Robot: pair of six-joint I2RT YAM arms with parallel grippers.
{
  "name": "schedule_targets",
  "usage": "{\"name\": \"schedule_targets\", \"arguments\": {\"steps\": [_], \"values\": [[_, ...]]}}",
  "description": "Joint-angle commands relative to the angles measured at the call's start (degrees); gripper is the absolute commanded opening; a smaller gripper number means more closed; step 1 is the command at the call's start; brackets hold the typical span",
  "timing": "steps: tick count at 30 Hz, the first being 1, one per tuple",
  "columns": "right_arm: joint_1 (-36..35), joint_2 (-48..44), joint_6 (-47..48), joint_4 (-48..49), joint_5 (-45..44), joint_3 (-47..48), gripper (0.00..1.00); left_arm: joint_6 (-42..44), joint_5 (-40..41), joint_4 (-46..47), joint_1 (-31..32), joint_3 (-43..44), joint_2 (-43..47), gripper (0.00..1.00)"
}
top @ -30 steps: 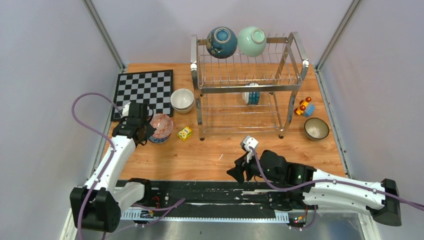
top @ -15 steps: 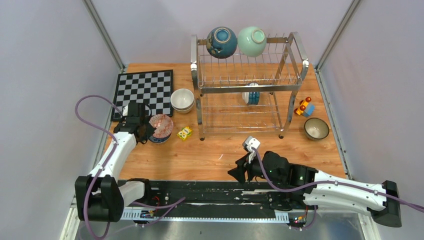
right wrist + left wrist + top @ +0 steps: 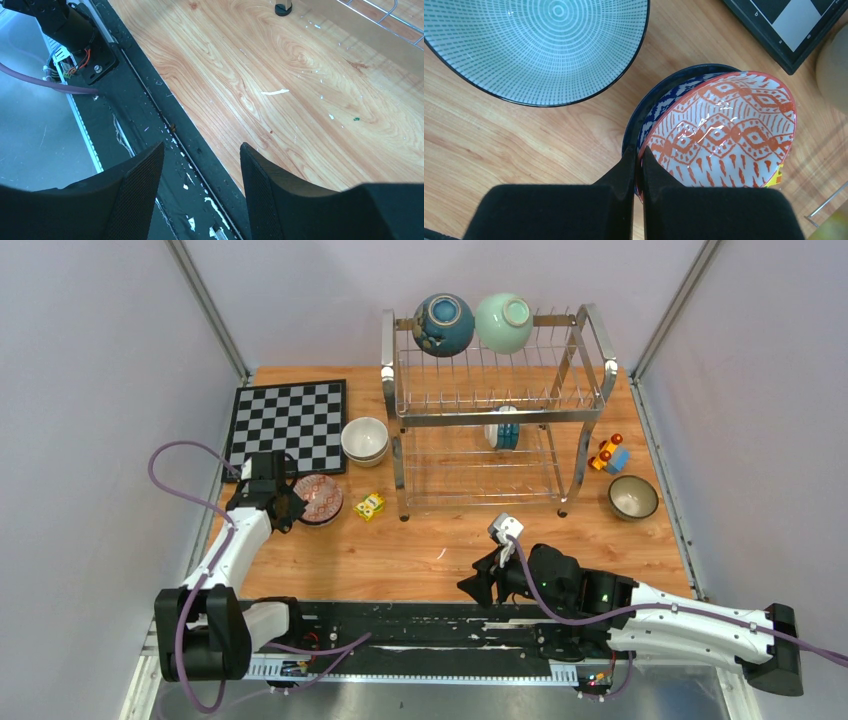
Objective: Unload the bowls from the dish rack
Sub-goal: Place the bowl with the bowl.
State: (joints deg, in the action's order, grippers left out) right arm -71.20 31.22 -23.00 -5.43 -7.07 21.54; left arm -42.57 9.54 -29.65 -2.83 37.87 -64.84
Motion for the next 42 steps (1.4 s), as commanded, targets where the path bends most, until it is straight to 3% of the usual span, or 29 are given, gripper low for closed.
{"name": "schedule_targets", "arguments": {"steps": [1,9,13,17,31,42], "values": [[0.58,-0.25,-0.88,-0.46,-0.67,-0.83,0.61,0.03,-1.49,3.43,-0.46,-1.18,0.06,0.00],[0.60,0.24,-1.08,-0.39,-0.58,-0.83,0.61,0.44,-2.86,4.00,-0.54,-1.88,-0.34,0.00],[0.54,0.33,-1.14,-0.44,-0.58,-0.78,0.61,1.02,-3.07,3.61,-0.65,-1.92,-0.50,0.14],[0.55,0.55,-1.09,-0.40,-0.58,-0.76,0.61,1.30,-3.37,3.37,-0.68,-2.17,-0.27,0.22],[0.54,0.75,-1.16,0.02,-0.25,-0.72,0.61,3.73,-1.59,-1.91,-0.66,-0.46,4.22,0.31],[0.58,0.42,-1.05,-0.03,0.14,-0.89,0.61,4.70,-0.09,-4.14,-0.68,-0.09,6.17,0.33]]}}
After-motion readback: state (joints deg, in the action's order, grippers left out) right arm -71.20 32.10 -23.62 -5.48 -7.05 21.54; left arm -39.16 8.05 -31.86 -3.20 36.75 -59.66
